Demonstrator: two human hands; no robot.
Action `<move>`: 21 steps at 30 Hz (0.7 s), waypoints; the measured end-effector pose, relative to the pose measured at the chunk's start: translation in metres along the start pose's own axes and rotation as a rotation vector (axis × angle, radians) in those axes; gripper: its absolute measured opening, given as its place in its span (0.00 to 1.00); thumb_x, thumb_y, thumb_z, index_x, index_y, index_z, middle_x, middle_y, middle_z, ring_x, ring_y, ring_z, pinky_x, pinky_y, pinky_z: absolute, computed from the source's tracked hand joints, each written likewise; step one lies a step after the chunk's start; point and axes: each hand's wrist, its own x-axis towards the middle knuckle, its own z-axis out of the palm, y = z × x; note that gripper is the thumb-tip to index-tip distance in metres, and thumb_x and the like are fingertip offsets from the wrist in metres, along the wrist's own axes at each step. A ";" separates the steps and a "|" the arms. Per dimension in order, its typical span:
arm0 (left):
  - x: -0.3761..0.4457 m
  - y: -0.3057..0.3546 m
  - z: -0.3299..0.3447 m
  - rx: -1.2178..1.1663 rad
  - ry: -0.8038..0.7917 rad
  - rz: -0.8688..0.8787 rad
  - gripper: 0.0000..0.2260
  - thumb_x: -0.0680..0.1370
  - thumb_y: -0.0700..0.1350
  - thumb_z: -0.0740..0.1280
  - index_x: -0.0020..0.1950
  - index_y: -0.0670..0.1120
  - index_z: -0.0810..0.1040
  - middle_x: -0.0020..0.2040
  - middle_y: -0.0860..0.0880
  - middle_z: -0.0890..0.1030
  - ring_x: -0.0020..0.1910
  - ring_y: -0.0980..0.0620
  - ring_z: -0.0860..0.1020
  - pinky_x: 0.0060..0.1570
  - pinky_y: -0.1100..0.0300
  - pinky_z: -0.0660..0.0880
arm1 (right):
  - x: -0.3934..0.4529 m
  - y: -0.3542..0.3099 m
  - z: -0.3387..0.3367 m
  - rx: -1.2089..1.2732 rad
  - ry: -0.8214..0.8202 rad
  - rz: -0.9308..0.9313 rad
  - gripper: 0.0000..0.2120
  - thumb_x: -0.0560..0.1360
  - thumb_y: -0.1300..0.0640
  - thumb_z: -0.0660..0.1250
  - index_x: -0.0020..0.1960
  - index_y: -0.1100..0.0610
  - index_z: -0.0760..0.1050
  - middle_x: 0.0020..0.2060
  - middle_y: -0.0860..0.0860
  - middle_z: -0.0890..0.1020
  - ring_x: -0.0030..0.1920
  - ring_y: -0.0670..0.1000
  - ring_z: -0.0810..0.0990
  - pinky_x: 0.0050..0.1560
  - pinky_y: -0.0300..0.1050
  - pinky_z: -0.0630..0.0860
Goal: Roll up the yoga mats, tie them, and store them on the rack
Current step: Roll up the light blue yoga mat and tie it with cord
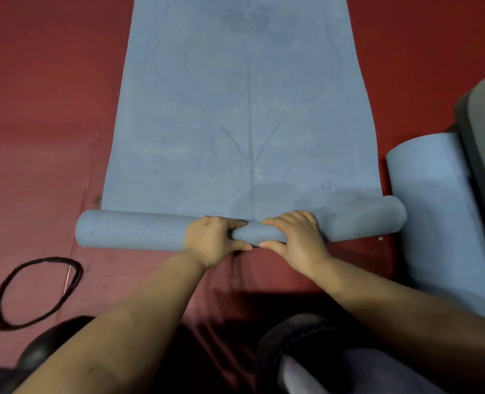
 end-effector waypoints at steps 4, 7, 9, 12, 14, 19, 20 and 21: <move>-0.031 0.000 0.017 -0.030 -0.003 -0.021 0.24 0.67 0.65 0.71 0.61 0.64 0.76 0.55 0.57 0.82 0.57 0.56 0.77 0.52 0.62 0.71 | -0.035 -0.011 0.006 0.004 -0.015 -0.007 0.23 0.66 0.36 0.61 0.50 0.50 0.82 0.38 0.45 0.81 0.41 0.52 0.80 0.51 0.42 0.63; -0.033 -0.001 0.017 -0.082 0.022 -0.025 0.24 0.67 0.65 0.70 0.62 0.64 0.76 0.56 0.56 0.81 0.57 0.56 0.77 0.54 0.62 0.71 | -0.034 -0.011 0.005 -0.007 -0.037 -0.007 0.26 0.67 0.35 0.60 0.53 0.52 0.81 0.42 0.46 0.82 0.45 0.52 0.80 0.55 0.42 0.62; -0.025 -0.004 0.012 -0.111 0.009 -0.023 0.23 0.67 0.64 0.71 0.62 0.64 0.75 0.56 0.56 0.81 0.57 0.55 0.77 0.53 0.63 0.70 | -0.034 -0.010 0.006 -0.022 -0.002 -0.042 0.26 0.69 0.38 0.61 0.56 0.54 0.80 0.48 0.49 0.82 0.51 0.52 0.78 0.63 0.46 0.62; -0.013 -0.007 0.007 -0.149 -0.045 -0.028 0.24 0.66 0.63 0.73 0.61 0.64 0.76 0.56 0.59 0.81 0.57 0.57 0.77 0.53 0.64 0.71 | -0.047 -0.015 0.013 -0.009 0.125 -0.034 0.22 0.71 0.43 0.64 0.58 0.56 0.78 0.55 0.50 0.80 0.59 0.50 0.73 0.69 0.54 0.59; -0.004 -0.010 0.004 -0.166 -0.090 -0.005 0.25 0.65 0.63 0.73 0.61 0.63 0.77 0.56 0.59 0.81 0.58 0.57 0.76 0.54 0.65 0.70 | -0.046 -0.015 0.016 0.049 0.149 -0.002 0.23 0.70 0.42 0.65 0.57 0.56 0.78 0.56 0.50 0.80 0.60 0.50 0.74 0.68 0.53 0.61; -0.007 -0.009 0.020 0.057 0.353 0.167 0.22 0.72 0.60 0.65 0.59 0.47 0.81 0.56 0.47 0.82 0.54 0.46 0.80 0.56 0.60 0.68 | 0.003 -0.006 -0.003 0.166 -0.040 0.107 0.24 0.66 0.41 0.71 0.56 0.55 0.80 0.54 0.50 0.82 0.56 0.52 0.79 0.63 0.40 0.63; -0.013 -0.007 0.032 0.092 0.446 0.208 0.23 0.73 0.58 0.63 0.58 0.43 0.81 0.56 0.44 0.82 0.54 0.43 0.80 0.58 0.57 0.67 | 0.016 -0.004 -0.009 0.209 -0.127 0.167 0.24 0.66 0.43 0.74 0.58 0.54 0.80 0.56 0.49 0.82 0.58 0.51 0.78 0.64 0.40 0.63; -0.018 -0.007 0.042 0.106 0.476 0.230 0.24 0.73 0.57 0.62 0.59 0.40 0.80 0.58 0.41 0.81 0.56 0.42 0.78 0.61 0.55 0.65 | 0.025 -0.002 -0.010 0.263 -0.193 0.220 0.25 0.66 0.45 0.76 0.59 0.53 0.79 0.57 0.49 0.81 0.60 0.50 0.76 0.66 0.40 0.64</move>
